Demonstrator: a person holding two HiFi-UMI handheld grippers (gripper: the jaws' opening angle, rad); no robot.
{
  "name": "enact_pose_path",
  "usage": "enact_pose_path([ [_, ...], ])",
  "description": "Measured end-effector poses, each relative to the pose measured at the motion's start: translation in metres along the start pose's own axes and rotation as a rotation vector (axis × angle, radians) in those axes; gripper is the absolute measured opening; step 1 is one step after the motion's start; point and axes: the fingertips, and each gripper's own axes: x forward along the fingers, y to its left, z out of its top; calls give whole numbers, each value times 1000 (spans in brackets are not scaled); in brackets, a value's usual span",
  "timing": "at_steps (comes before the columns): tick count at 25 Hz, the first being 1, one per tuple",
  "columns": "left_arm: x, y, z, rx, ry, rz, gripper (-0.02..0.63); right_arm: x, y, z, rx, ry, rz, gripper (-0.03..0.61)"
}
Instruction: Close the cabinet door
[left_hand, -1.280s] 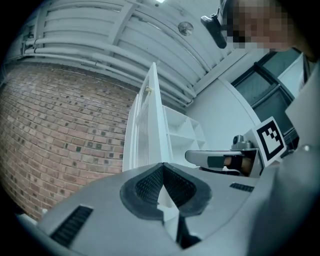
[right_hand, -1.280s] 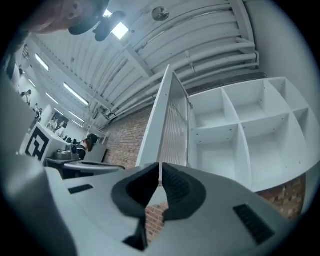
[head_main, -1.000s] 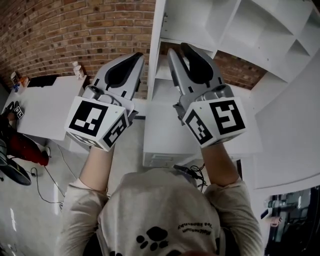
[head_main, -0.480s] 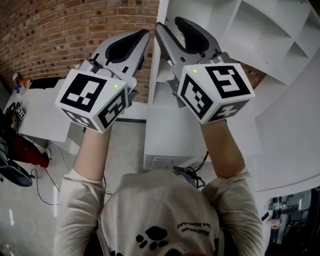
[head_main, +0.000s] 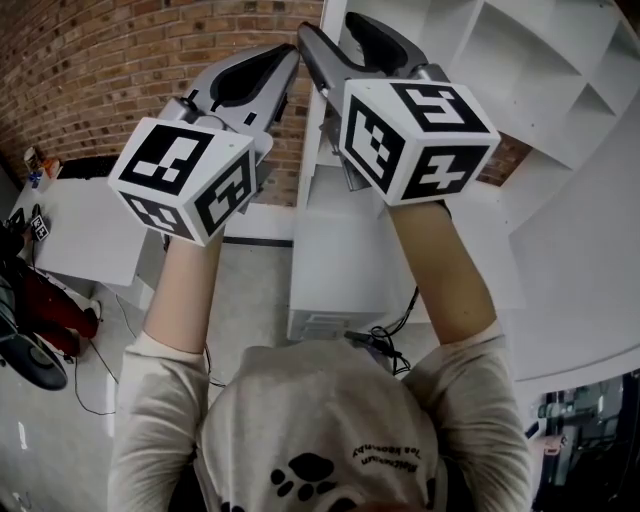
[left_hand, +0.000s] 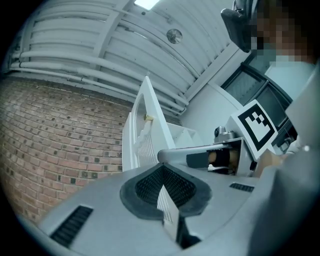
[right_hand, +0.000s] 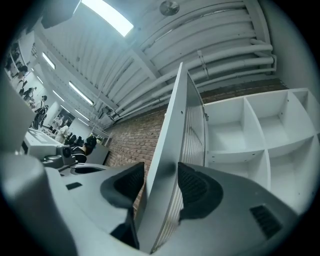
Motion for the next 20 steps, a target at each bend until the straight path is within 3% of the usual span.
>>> enact_pose_path([
  [9, 6, 2, -13, -26, 8, -22, 9, 4, -5, -9, 16, 4, -43, 187],
  [20, 18, -12, -20, -54, -18, -104, 9, -6, -16, -9, 18, 23, -62, 176],
])
